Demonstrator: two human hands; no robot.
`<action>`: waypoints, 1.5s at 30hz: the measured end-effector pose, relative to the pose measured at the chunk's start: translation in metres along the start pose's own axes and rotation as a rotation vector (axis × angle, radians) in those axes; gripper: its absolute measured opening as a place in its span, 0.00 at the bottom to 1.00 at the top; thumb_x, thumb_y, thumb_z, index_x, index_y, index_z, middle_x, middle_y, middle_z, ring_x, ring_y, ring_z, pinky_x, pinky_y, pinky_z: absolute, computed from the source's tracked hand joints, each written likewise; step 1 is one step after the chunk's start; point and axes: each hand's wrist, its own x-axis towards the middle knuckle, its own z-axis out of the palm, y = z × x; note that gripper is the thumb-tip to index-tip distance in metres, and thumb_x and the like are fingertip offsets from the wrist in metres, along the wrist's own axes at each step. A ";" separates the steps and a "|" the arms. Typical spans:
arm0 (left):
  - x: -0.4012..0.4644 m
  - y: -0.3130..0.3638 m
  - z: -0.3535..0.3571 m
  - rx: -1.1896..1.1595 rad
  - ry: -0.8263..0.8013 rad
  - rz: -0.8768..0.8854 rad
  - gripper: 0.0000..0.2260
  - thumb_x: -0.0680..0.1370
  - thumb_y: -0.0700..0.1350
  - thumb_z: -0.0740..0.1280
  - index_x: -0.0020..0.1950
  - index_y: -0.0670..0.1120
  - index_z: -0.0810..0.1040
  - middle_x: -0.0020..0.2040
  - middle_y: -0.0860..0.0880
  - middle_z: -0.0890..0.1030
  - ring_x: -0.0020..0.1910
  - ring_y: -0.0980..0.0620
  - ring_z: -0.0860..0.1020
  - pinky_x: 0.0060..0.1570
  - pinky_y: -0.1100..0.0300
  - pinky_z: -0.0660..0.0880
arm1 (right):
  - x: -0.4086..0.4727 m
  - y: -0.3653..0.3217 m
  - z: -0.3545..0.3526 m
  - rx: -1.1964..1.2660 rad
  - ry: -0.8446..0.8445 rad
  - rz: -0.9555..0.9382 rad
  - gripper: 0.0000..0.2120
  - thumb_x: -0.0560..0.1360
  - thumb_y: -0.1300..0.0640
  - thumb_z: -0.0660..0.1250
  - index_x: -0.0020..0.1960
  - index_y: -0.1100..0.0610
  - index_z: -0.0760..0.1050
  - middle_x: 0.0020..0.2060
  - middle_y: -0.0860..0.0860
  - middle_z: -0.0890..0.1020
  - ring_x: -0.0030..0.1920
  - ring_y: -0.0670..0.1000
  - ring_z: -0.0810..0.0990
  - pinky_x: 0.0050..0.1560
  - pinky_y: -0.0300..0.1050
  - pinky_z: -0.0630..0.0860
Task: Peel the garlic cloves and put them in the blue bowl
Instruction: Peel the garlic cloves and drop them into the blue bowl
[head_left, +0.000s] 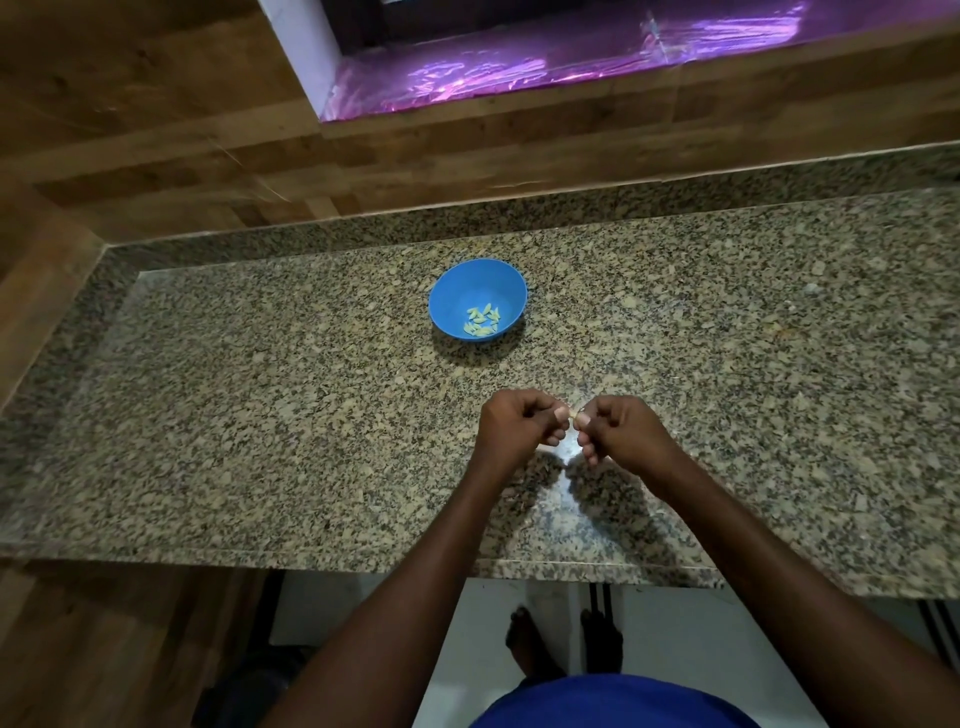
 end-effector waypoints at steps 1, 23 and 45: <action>0.000 0.000 0.000 -0.064 -0.005 -0.046 0.03 0.77 0.36 0.72 0.46 0.36 0.84 0.37 0.41 0.84 0.33 0.50 0.81 0.37 0.60 0.80 | 0.003 0.002 0.000 -0.167 0.058 -0.078 0.11 0.80 0.64 0.66 0.39 0.62 0.75 0.31 0.55 0.82 0.28 0.50 0.79 0.29 0.42 0.76; -0.011 0.004 0.007 0.214 0.091 0.244 0.01 0.76 0.40 0.74 0.46 0.44 0.86 0.38 0.51 0.85 0.38 0.55 0.84 0.40 0.60 0.81 | 0.016 -0.008 -0.009 0.585 -0.148 0.514 0.11 0.77 0.65 0.55 0.37 0.61 0.70 0.25 0.51 0.68 0.21 0.44 0.62 0.17 0.34 0.59; -0.010 0.006 -0.004 -0.179 -0.053 0.017 0.05 0.75 0.35 0.74 0.49 0.40 0.86 0.45 0.39 0.86 0.43 0.48 0.83 0.47 0.54 0.82 | 0.003 -0.001 -0.004 -0.057 0.022 -0.064 0.05 0.77 0.70 0.69 0.42 0.69 0.77 0.33 0.63 0.83 0.31 0.57 0.80 0.33 0.49 0.81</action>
